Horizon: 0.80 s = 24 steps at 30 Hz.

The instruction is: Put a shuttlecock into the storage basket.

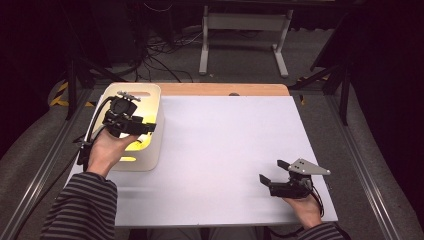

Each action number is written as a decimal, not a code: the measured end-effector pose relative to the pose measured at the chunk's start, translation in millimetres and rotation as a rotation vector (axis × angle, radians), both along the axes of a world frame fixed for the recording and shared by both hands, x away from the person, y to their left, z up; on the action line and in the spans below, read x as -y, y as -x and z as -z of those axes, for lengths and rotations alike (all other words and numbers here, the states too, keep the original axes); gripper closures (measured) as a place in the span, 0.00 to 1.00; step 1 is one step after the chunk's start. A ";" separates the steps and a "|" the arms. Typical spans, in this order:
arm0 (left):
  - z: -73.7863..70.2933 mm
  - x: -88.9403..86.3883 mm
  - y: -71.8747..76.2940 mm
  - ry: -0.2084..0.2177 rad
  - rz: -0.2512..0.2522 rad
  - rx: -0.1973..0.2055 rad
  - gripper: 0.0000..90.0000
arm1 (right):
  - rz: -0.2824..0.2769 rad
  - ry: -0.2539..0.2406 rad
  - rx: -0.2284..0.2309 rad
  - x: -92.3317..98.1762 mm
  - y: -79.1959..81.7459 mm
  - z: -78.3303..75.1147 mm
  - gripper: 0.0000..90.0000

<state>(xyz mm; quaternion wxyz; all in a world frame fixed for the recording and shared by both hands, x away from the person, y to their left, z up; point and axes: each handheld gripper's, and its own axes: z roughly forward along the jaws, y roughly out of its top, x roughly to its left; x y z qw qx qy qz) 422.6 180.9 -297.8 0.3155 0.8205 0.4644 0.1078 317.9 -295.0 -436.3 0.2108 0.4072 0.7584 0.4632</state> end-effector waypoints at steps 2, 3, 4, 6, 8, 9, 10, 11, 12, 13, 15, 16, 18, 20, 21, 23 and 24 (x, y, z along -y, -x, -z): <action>-1.0 2.5 0.4 -0.007 0.005 0.009 0.50 | -0.001 -0.001 0.001 0.0 -0.1 0.1 0.13; -1.5 4.0 1.0 -0.001 0.010 0.005 0.50 | -0.001 0.001 0.003 0.1 0.1 -0.1 0.13; -1.8 5.4 1.3 -0.001 0.014 0.006 0.50 | -0.001 0.000 0.003 0.2 0.1 -0.1 0.13; -2.4 7.9 1.9 -0.003 0.020 0.010 0.50 | 0.000 -0.003 0.002 0.1 -0.1 0.1 0.13; -2.6 10.5 2.5 0.001 0.026 0.011 0.50 | 0.000 0.000 0.001 0.1 0.0 0.0 0.13; -2.9 11.8 2.9 0.004 0.029 0.010 0.50 | -0.001 0.000 0.002 0.0 0.0 0.0 0.13; -3.0 13.1 3.0 0.005 0.034 0.011 0.50 | -0.001 0.001 0.002 0.1 0.0 -0.1 0.13; -3.1 14.4 3.2 0.005 0.041 0.013 0.50 | 0.000 -0.001 0.002 0.1 0.1 -0.1 0.13; -3.5 15.8 3.5 0.001 0.041 0.014 0.50 | 0.000 -0.003 0.003 0.1 0.0 -0.1 0.13; -3.4 17.5 4.0 0.007 0.042 0.014 0.50 | 0.000 -0.003 0.003 0.2 0.0 -0.1 0.13; -4.2 19.9 4.1 0.003 0.052 0.017 0.50 | 0.000 -0.003 0.003 0.1 0.0 0.0 0.13; -4.3 21.6 4.4 0.008 0.056 0.013 0.50 | -0.001 -0.001 0.003 0.2 0.1 -0.1 0.13; -4.7 24.6 4.9 0.001 0.065 0.015 0.50 | 0.000 -0.003 0.003 0.1 0.0 -0.1 0.13; -4.7 27.8 5.2 0.003 0.071 0.014 0.50 | 0.000 -0.004 0.003 0.2 0.1 -0.1 0.13; -4.7 29.1 5.2 0.000 0.073 0.014 0.50 | 0.000 -0.004 0.003 0.2 0.2 -0.1 0.13; -4.5 32.0 5.2 0.002 0.079 0.012 0.50 | 0.000 -0.004 0.003 0.2 0.2 -0.2 0.13; -4.4 33.7 5.5 0.002 0.082 0.013 0.49 | 0.000 -0.004 0.003 0.2 0.2 -0.2 0.13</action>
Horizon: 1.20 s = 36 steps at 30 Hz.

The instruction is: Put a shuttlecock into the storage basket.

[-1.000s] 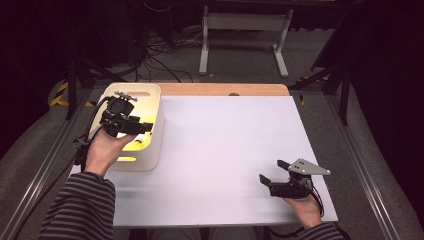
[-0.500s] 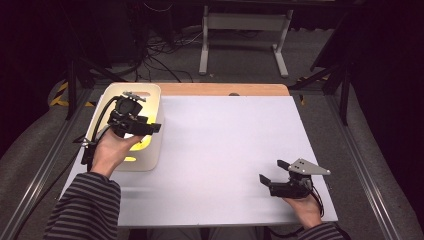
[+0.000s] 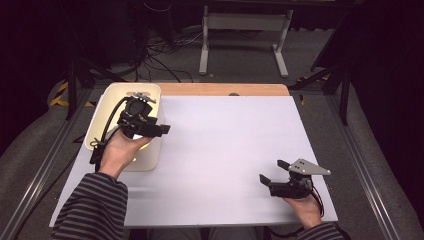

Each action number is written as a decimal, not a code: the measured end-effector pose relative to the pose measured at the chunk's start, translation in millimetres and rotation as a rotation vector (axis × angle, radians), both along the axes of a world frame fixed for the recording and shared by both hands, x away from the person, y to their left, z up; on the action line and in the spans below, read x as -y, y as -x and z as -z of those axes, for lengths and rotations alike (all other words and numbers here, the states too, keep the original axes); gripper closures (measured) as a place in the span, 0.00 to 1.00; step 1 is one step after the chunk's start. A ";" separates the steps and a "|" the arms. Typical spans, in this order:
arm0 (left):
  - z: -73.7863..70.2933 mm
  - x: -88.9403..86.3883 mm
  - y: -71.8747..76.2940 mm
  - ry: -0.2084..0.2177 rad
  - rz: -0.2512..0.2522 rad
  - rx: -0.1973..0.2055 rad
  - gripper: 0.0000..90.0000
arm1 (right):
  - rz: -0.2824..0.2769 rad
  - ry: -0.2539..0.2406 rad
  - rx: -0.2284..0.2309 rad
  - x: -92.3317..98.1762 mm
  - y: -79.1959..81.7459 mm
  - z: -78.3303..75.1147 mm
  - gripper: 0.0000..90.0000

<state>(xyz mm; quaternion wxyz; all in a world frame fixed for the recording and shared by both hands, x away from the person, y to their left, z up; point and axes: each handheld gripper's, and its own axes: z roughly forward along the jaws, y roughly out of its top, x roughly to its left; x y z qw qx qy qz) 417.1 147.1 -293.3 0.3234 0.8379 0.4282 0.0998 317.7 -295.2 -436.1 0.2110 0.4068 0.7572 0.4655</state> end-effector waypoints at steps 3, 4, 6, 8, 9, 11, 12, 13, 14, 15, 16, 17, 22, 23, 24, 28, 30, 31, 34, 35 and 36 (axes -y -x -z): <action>-0.1 4.7 1.0 -0.001 0.012 0.003 0.49 | 0.001 -0.001 -0.001 0.2 0.0 -0.1 0.13; -0.4 6.2 1.3 0.003 0.018 0.002 0.49 | 0.001 -0.001 -0.001 0.1 0.0 -0.1 0.13; -0.3 9.4 2.2 0.004 0.025 0.005 0.49 | 0.000 -0.001 0.001 0.1 0.1 -0.1 0.13; -0.1 12.9 3.2 0.004 0.035 0.005 0.49 | 0.000 -0.002 0.000 0.2 0.1 -0.1 0.13; -0.1 14.4 3.5 0.000 0.039 0.007 0.49 | 0.001 -0.002 0.000 0.2 0.2 -0.1 0.13; 0.4 17.6 4.1 0.001 0.047 0.003 0.49 | 0.000 -0.002 0.000 0.1 0.2 -0.2 0.13; 0.4 17.6 4.1 0.001 0.047 0.003 0.49 | 0.000 -0.002 0.000 0.1 0.2 -0.2 0.13; 0.9 19.8 4.8 0.003 0.049 -0.001 0.49 | 0.001 -0.002 0.000 0.1 0.2 -0.1 0.13; 1.6 22.9 6.1 0.002 0.054 0.001 0.49 | 0.001 -0.001 0.000 0.1 0.2 -0.1 0.13; 1.7 24.1 6.5 -0.006 0.062 0.005 0.49 | 0.001 -0.001 0.000 0.1 0.3 -0.1 0.13; 1.7 24.1 6.5 -0.006 0.062 0.005 0.49 | 0.001 -0.001 0.000 0.1 0.3 -0.1 0.13; 2.7 26.7 7.7 -0.002 0.065 0.003 0.49 | 0.001 -0.002 0.000 0.1 0.3 -0.1 0.13; 5.2 32.6 11.3 -0.006 0.083 -0.001 0.49 | 0.000 -0.003 -0.001 0.1 0.5 -0.3 0.13; 5.9 33.3 12.0 -0.004 0.084 0.000 0.49 | 0.000 -0.003 -0.001 0.1 0.5 -0.3 0.13; 6.6 33.6 12.5 -0.007 0.087 0.001 0.49 | 0.000 -0.003 -0.001 0.2 0.5 -0.3 0.13; 11.4 35.4 15.5 -0.004 0.092 -0.005 0.49 | 0.000 -0.003 0.000 0.1 0.5 -0.3 0.13; 13.7 36.2 17.1 -0.003 0.094 -0.007 0.49 | 0.000 -0.003 -0.001 0.1 0.5 -0.3 0.13; 14.6 36.6 17.9 -0.003 0.096 -0.005 0.48 | 0.000 -0.003 -0.001 0.0 0.5 -0.3 0.13; 17.2 38.2 20.9 0.000 0.104 -0.007 0.48 | 0.000 -0.001 0.000 -0.2 0.4 -0.2 0.13; 17.8 38.6 22.0 -0.008 0.109 -0.002 0.48 | 0.001 0.001 -0.001 -0.2 0.5 -0.2 0.13; 18.7 39.5 23.3 -0.005 0.110 -0.003 0.48 | 0.000 -0.001 -0.001 -0.2 0.4 -0.1 0.13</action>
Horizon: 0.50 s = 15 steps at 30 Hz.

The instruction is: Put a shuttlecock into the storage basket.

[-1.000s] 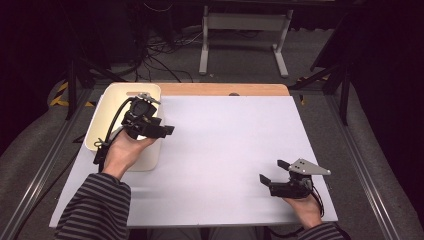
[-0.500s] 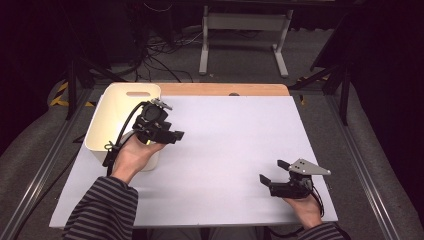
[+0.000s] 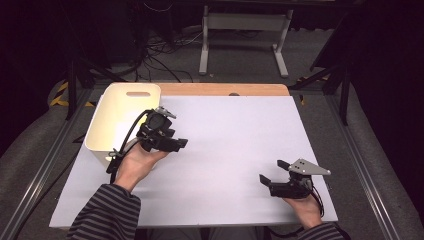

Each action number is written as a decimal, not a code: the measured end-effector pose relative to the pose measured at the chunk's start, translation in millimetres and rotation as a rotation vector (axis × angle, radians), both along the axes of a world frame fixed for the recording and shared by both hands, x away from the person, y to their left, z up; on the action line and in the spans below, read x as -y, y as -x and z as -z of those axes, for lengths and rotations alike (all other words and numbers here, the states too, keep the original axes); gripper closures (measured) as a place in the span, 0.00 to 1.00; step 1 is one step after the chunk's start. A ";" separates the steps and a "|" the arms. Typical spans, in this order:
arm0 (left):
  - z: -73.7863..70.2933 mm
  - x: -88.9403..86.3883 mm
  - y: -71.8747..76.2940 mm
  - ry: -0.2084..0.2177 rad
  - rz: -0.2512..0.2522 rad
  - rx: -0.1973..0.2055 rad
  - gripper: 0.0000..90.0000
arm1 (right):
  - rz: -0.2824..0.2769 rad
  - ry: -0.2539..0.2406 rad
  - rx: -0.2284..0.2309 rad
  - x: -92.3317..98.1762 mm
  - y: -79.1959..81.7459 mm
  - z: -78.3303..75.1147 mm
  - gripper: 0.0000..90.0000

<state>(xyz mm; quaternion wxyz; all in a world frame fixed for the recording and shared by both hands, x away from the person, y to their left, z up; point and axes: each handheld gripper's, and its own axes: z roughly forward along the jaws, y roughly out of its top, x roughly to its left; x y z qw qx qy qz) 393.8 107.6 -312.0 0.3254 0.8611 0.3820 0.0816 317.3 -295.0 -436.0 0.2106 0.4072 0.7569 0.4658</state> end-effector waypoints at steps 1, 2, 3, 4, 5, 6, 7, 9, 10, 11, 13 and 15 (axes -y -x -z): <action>0.9 0.6 1.1 0.001 0.002 0.000 0.48 | 0.001 0.002 0.000 0.0 0.1 -0.1 0.13; 1.7 0.9 2.0 -0.004 0.005 0.004 0.48 | 0.001 0.001 -0.001 0.0 0.1 -0.1 0.13; 2.8 1.6 3.1 -0.002 0.005 0.003 0.47 | 0.001 0.002 -0.001 0.0 0.1 -0.1 0.13; 3.6 1.9 4.0 -0.004 0.010 0.001 0.47 | 0.001 0.002 -0.001 -0.1 0.1 -0.1 0.13; 4.5 2.3 5.1 -0.008 0.010 0.008 0.47 | 0.001 0.002 -0.001 -0.1 0.1 0.0 0.13; 5.6 2.7 6.1 -0.004 0.014 0.005 0.47 | 0.000 0.000 -0.001 -0.2 0.1 0.0 0.13; 6.5 3.1 7.2 -0.006 0.011 0.008 0.46 | 0.000 0.000 -0.001 -0.2 0.1 0.0 0.13; 8.5 3.9 8.9 -0.013 0.013 0.010 0.45 | 0.000 0.002 -0.001 -0.1 0.0 0.0 0.13; 9.5 4.3 9.5 -0.018 0.015 0.011 0.45 | 0.000 0.002 -0.001 -0.2 0.0 0.0 0.13; 10.4 4.1 9.8 -0.018 0.017 0.010 0.45 | -0.001 0.001 0.000 -0.2 0.0 0.1 0.13; 12.2 3.7 10.6 -0.012 0.016 0.006 0.44 | -0.001 0.001 -0.001 -0.3 0.1 0.1 0.13; 14.1 3.9 11.9 -0.010 0.013 0.007 0.44 | -0.002 0.001 0.000 -0.2 0.1 0.1 0.13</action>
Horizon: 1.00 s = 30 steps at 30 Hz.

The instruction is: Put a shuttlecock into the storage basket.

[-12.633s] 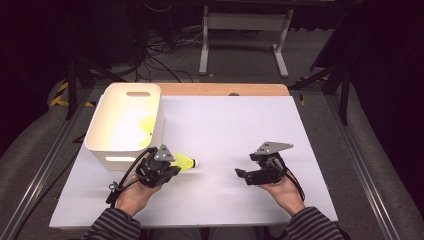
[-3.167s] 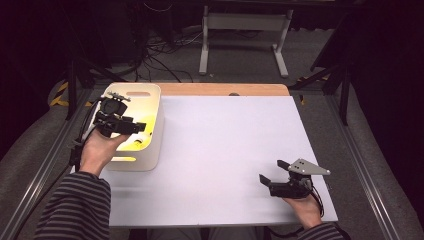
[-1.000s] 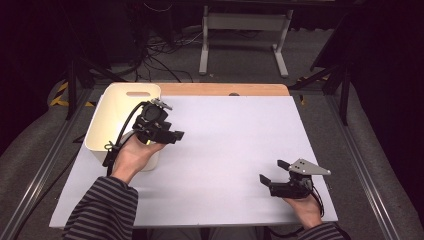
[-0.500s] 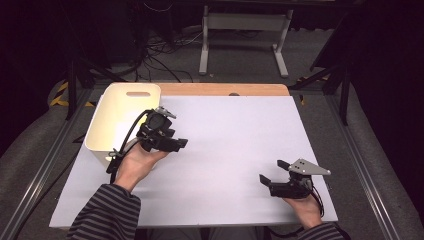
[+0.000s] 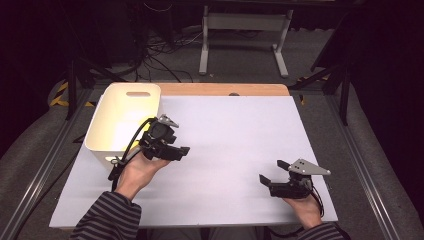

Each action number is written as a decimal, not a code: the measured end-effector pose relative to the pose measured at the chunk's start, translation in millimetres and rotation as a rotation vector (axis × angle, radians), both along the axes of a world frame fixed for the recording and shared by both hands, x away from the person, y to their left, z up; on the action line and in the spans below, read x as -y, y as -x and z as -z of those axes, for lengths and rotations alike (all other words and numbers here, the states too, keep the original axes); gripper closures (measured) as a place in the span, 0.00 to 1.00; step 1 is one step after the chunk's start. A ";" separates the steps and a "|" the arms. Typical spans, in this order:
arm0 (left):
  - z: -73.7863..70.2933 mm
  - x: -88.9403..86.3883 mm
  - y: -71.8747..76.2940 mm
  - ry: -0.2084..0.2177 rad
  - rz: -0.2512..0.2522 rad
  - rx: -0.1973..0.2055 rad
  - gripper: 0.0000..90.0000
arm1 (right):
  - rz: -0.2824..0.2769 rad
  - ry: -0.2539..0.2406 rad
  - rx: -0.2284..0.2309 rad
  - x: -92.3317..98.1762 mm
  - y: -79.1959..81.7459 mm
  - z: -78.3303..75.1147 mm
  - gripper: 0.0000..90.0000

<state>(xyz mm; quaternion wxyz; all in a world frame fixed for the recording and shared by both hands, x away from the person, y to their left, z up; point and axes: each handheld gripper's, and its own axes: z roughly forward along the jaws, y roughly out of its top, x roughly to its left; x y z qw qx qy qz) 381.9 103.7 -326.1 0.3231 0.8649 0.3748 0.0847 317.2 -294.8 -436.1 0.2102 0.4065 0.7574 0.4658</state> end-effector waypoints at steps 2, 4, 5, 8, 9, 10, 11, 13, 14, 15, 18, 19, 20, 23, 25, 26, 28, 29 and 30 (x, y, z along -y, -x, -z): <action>1.6 -0.4 1.4 -0.001 0.004 0.001 0.43 | 0.000 0.000 0.000 0.0 -0.2 0.1 0.13; 3.4 -0.7 3.2 0.001 0.003 0.003 0.42 | 0.000 0.000 -0.001 -0.1 -0.1 0.1 0.13; 4.4 -0.9 4.1 0.004 0.003 0.004 0.42 | 0.000 0.000 -0.001 0.0 -0.1 0.1 0.13; 7.2 -2.1 6.7 0.005 0.006 0.007 0.41 | 0.002 0.001 -0.001 0.1 0.1 -0.1 0.13; 8.5 -2.2 7.9 0.013 0.004 0.001 0.41 | 0.002 0.000 -0.002 0.1 0.1 -0.1 0.13; 9.9 -2.3 8.8 0.014 0.002 0.003 0.40 | 0.001 -0.001 -0.002 0.1 0.1 0.0 0.13; 11.3 -2.8 9.4 0.012 0.004 0.005 0.40 | 0.001 0.001 -0.002 0.1 0.1 -0.1 0.13; 13.6 -3.5 10.6 0.010 0.002 0.001 0.39 | 0.001 0.001 -0.002 0.1 0.0 0.0 0.13; 14.7 -4.1 11.2 0.011 0.002 0.001 0.39 | 0.001 0.001 -0.002 0.1 0.0 0.0 0.13; 15.6 -4.5 12.1 0.014 -0.002 0.001 0.39 | 0.001 -0.001 -0.002 0.1 0.0 0.0 0.13; 18.6 -5.6 15.1 0.015 0.000 0.000 0.38 | 0.001 -0.002 -0.001 0.4 0.1 -0.1 0.13; 19.7 -5.7 16.0 0.012 -0.002 0.003 0.38 | 0.002 -0.004 -0.002 0.6 0.1 -0.2 0.13; 20.7 -5.8 16.9 0.013 -0.003 0.001 0.38 | 0.002 -0.005 -0.002 0.6 0.0 -0.3 0.13; 23.2 -6.5 19.1 0.012 -0.007 0.009 0.36 | 0.002 -0.006 -0.001 0.9 0.1 -0.4 0.13; 25.5 -6.5 20.3 0.016 -0.007 0.005 0.36 | 0.003 -0.005 -0.001 0.9 0.1 -0.3 0.13; 26.5 -6.9 20.5 0.016 -0.003 0.003 0.36 | 0.003 -0.004 -0.001 0.8 0.0 -0.3 0.13; 28.8 -7.4 21.6 0.020 -0.005 0.000 0.37 | 0.002 -0.001 0.000 0.4 -0.1 -0.2 0.13; 30.0 -7.7 22.1 0.021 -0.009 0.001 0.36 | 0.003 0.002 0.000 0.3 0.1 -0.3 0.13; 31.1 -8.2 22.6 0.024 -0.008 -0.004 0.37 | 0.001 0.001 0.000 0.3 0.2 -0.3 0.13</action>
